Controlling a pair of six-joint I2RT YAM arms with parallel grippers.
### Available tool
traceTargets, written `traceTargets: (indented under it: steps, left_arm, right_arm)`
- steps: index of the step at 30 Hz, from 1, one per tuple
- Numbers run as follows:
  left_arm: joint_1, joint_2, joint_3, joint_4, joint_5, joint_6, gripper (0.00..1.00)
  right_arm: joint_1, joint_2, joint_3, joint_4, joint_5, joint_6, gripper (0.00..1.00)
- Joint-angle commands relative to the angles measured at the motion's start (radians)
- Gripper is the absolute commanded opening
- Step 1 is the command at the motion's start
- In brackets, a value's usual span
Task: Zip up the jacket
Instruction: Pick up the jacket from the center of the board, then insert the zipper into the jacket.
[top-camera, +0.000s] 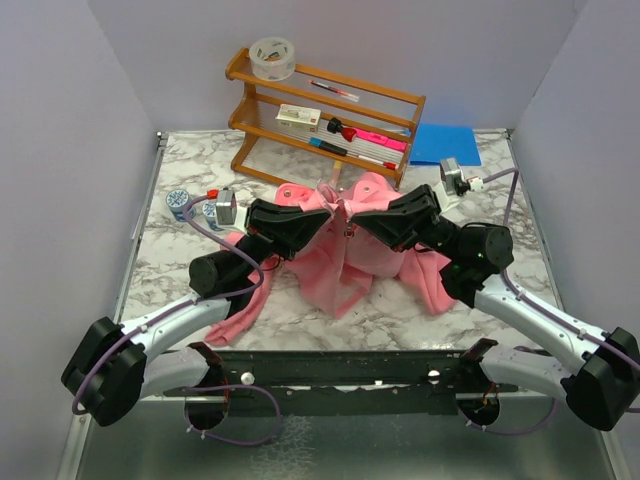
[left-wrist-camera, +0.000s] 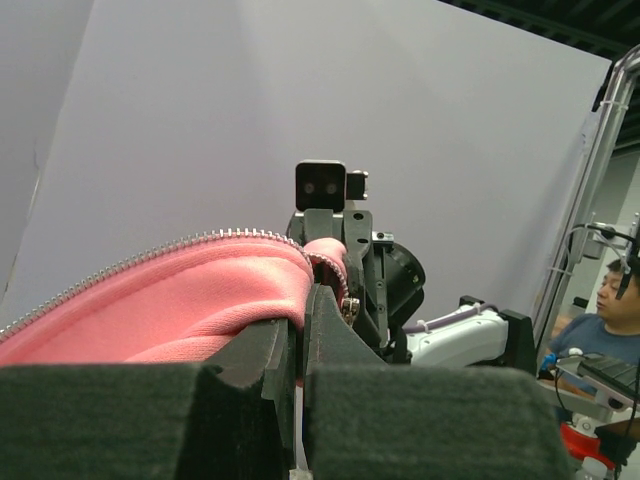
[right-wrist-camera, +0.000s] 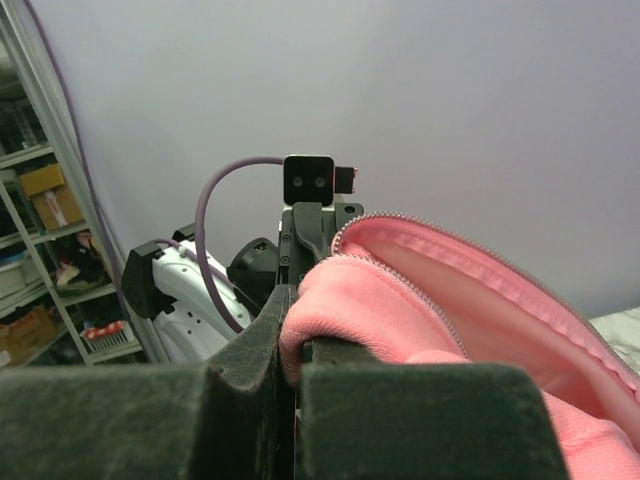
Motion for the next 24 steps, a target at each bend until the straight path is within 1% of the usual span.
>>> traceTargets:
  steps: [1, 12, 24]
  left_arm:
    - [-0.019, -0.019, 0.044, 0.298, 0.044, -0.016, 0.0]
    - [-0.036, -0.015, 0.051, 0.298, 0.035, -0.013, 0.0]
    - [-0.046, -0.021, 0.048, 0.298, 0.037, -0.009, 0.0]
  right_arm:
    - [0.005, 0.015, 0.05, 0.11, -0.062, 0.036, 0.0]
    - [0.005, 0.041, 0.056, 0.082, -0.045, 0.035, 0.0]
    - [0.006, 0.055, 0.059, 0.099, -0.043, 0.057, 0.0]
